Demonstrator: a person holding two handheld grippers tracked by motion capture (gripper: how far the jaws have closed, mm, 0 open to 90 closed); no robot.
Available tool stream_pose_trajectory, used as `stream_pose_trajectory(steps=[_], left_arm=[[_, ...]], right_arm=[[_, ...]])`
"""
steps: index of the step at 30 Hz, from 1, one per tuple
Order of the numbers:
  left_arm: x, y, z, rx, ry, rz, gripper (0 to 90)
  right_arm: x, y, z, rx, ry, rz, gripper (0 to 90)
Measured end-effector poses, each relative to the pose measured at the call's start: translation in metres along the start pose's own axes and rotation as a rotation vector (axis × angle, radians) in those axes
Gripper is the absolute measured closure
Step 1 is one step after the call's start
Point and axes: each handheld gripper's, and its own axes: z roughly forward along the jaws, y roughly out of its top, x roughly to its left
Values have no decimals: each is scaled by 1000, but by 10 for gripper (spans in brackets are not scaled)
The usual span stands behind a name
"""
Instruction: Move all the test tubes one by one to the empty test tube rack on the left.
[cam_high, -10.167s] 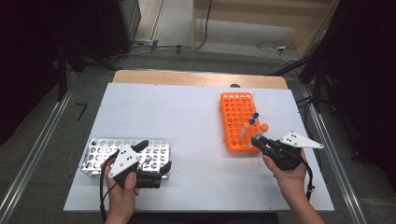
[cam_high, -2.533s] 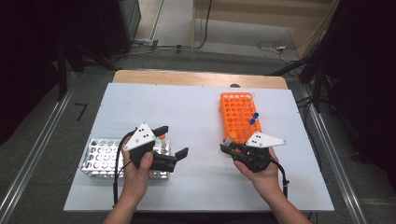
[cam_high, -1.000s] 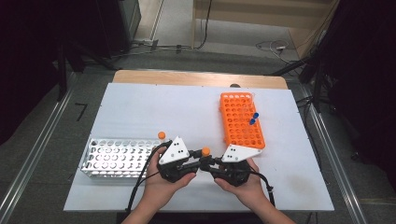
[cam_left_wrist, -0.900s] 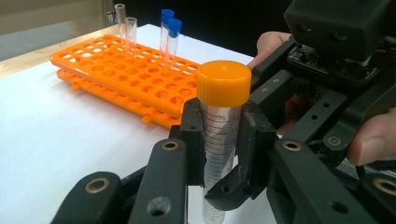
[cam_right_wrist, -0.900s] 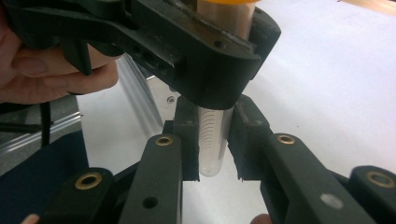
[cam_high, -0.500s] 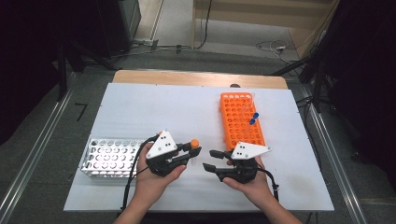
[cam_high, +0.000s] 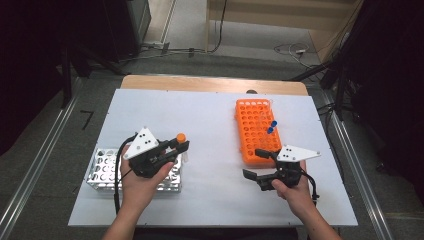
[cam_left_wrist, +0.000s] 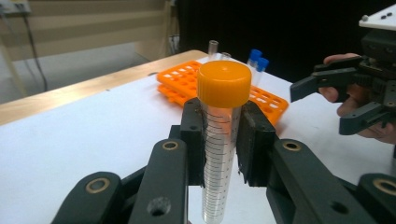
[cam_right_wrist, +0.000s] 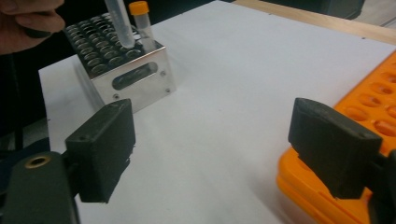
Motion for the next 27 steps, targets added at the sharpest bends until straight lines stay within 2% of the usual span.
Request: stream_pose_trajectory(steps=[4,7,12,20,24,27], left_arm=[[10,0,-9,-12,32,-9,745],[17,0,-14,-19,58,-19,745],[25,-2,-21,-24,104,-19,745],[35,-11,-20,-20,128,-48,745],[38,-17,-17,-9,147,-59,745],[41,-22,-14,-14,143,-76,744]], right_arm=[[-10,-4,-4,-3,-4,16,73],[-15,-6,-6,1,-28,4,53],[-23,-8,-11,-8,-57,19,0],[-36,-12,-17,-13,-102,44,0],[-38,-13,-18,-12,-115,53,0],[-38,-13,-18,-10,-120,52,0]])
